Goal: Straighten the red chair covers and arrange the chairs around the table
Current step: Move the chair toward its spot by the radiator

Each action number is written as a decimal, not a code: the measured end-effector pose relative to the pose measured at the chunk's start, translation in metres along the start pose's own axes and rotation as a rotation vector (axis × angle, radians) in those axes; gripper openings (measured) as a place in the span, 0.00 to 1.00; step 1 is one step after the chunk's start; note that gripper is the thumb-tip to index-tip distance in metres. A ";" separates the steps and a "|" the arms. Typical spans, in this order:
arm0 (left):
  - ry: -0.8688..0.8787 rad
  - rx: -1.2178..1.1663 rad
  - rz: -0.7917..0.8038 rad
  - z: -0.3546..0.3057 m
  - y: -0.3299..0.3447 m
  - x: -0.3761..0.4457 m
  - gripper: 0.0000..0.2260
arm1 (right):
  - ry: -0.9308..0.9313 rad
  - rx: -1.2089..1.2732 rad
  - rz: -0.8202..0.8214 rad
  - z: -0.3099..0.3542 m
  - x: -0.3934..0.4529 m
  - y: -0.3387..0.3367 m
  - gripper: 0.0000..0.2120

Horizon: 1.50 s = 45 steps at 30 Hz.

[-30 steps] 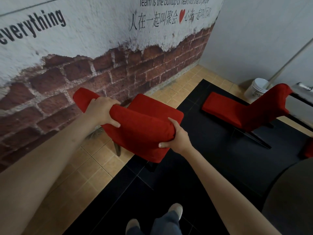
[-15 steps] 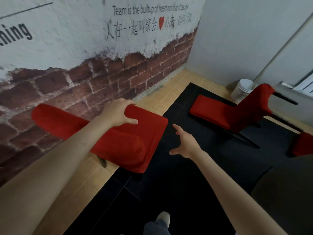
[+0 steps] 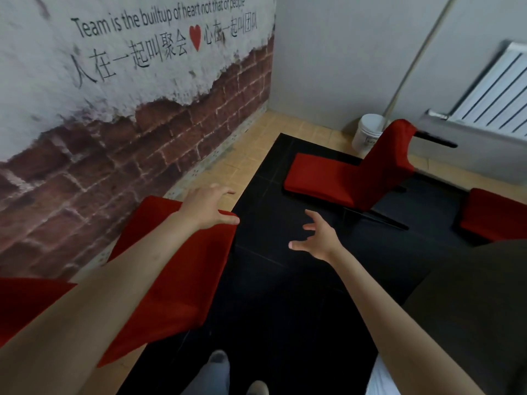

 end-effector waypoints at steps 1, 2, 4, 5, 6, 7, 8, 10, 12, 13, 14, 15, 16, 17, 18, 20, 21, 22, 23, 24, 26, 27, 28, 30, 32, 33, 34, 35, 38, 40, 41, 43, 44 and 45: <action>-0.001 -0.005 0.008 -0.003 0.003 0.013 0.34 | 0.012 0.009 -0.001 -0.003 0.011 -0.005 0.49; -0.002 -0.010 0.017 -0.005 0.006 0.026 0.35 | 0.021 0.016 -0.002 -0.004 0.022 -0.009 0.49; 0.000 -0.015 0.034 -0.008 0.011 0.057 0.35 | 0.037 0.029 -0.012 -0.005 0.047 -0.017 0.49; -0.001 -0.017 0.042 -0.008 0.012 0.071 0.35 | 0.043 0.033 -0.016 -0.004 0.057 -0.020 0.48; -0.003 -0.023 0.048 -0.009 0.014 0.088 0.35 | 0.051 0.035 -0.019 -0.003 0.070 -0.024 0.48; -0.004 -0.031 0.051 -0.009 0.016 0.108 0.35 | 0.062 0.033 -0.025 -0.003 0.085 -0.029 0.48; -0.002 -0.039 0.050 -0.009 0.017 0.126 0.35 | 0.070 0.031 -0.030 -0.001 0.100 -0.034 0.48; 0.014 -0.061 0.049 -0.011 0.019 0.164 0.37 | 0.087 0.029 -0.043 0.003 0.130 -0.044 0.48; 0.011 -0.076 0.062 -0.011 0.019 0.203 0.39 | 0.118 0.028 -0.050 0.005 0.158 -0.054 0.48; 0.008 -0.075 0.072 -0.011 0.019 0.221 0.39 | 0.132 0.030 -0.054 0.006 0.172 -0.059 0.48; 0.012 -0.070 0.077 -0.012 0.019 0.241 0.40 | 0.143 0.035 -0.063 0.007 0.186 -0.064 0.48; 0.022 -0.067 0.079 -0.015 0.020 0.261 0.40 | 0.154 0.044 -0.072 0.007 0.199 -0.069 0.48; 0.033 -0.070 0.079 -0.017 0.021 0.280 0.40 | 0.168 0.055 -0.081 0.005 0.212 -0.075 0.48; 0.047 -0.069 0.085 -0.021 0.024 0.298 0.40 | 0.185 0.064 -0.086 0.002 0.226 -0.081 0.48; 0.061 -0.068 0.099 -0.027 0.028 0.314 0.40 | 0.201 0.069 -0.087 -0.001 0.237 -0.086 0.48; 0.088 -0.067 0.125 -0.042 0.040 0.347 0.39 | 0.230 0.082 -0.100 -0.010 0.260 -0.100 0.48; 0.100 -0.060 0.139 -0.051 0.046 0.363 0.39 | 0.246 0.090 -0.112 -0.015 0.273 -0.108 0.48; 0.112 -0.052 0.152 -0.060 0.053 0.381 0.39 | 0.264 0.098 -0.123 -0.021 0.287 -0.117 0.48; 0.125 -0.048 0.161 -0.069 0.060 0.399 0.39 | 0.280 0.107 -0.129 -0.027 0.301 -0.126 0.48; 0.139 -0.051 0.165 -0.078 0.067 0.418 0.40 | 0.293 0.115 -0.133 -0.033 0.316 -0.135 0.48; 0.156 -0.060 0.171 -0.095 0.080 0.455 0.40 | 0.313 0.125 -0.139 -0.046 0.348 -0.154 0.47; 0.157 -0.062 0.176 -0.103 0.088 0.473 0.40 | 0.322 0.131 -0.142 -0.054 0.364 -0.163 0.47; 0.152 -0.063 0.182 -0.110 0.096 0.491 0.40 | 0.331 0.138 -0.145 -0.062 0.381 -0.172 0.47; 0.130 -0.069 0.205 -0.124 0.113 0.524 0.40 | 0.355 0.148 -0.137 -0.076 0.414 -0.190 0.47; 0.115 -0.066 0.229 -0.136 0.130 0.555 0.40 | 0.375 0.148 -0.124 -0.089 0.448 -0.205 0.47; 0.109 -0.065 0.234 -0.141 0.137 0.571 0.40 | 0.380 0.144 -0.117 -0.094 0.464 -0.212 0.47; 0.102 -0.069 0.240 -0.146 0.145 0.586 0.41 | 0.390 0.144 -0.112 -0.100 0.481 -0.218 0.47; 0.096 -0.076 0.247 -0.150 0.153 0.600 0.41 | 0.403 0.147 -0.109 -0.105 0.497 -0.223 0.47; 0.078 -0.091 0.288 -0.157 0.179 0.638 0.41 | 0.444 0.149 -0.083 -0.121 0.539 -0.231 0.47; 0.061 -0.096 0.310 -0.157 0.197 0.665 0.41 | 0.481 0.153 -0.063 -0.132 0.567 -0.232 0.47; 0.052 -0.099 0.322 -0.157 0.206 0.679 0.41 | 0.498 0.156 -0.059 -0.138 0.581 -0.232 0.47; 0.040 -0.105 0.348 -0.153 0.227 0.708 0.41 | 0.527 0.160 -0.067 -0.151 0.609 -0.232 0.46; 0.036 -0.106 0.363 -0.152 0.239 0.723 0.41 | 0.542 0.163 -0.075 -0.157 0.623 -0.231 0.46; 0.033 -0.104 0.385 -0.149 0.252 0.736 0.41 | 0.561 0.168 -0.080 -0.164 0.635 -0.229 0.46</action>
Point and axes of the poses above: each hand's wrist, its own x-axis towards the middle knuckle, its own y-axis out of the palm, z = x × y, the point moved 6 cm from there along x, towards the middle knuckle, and after that the axes turned 7 degrees about -z, right-handed, at the moved point
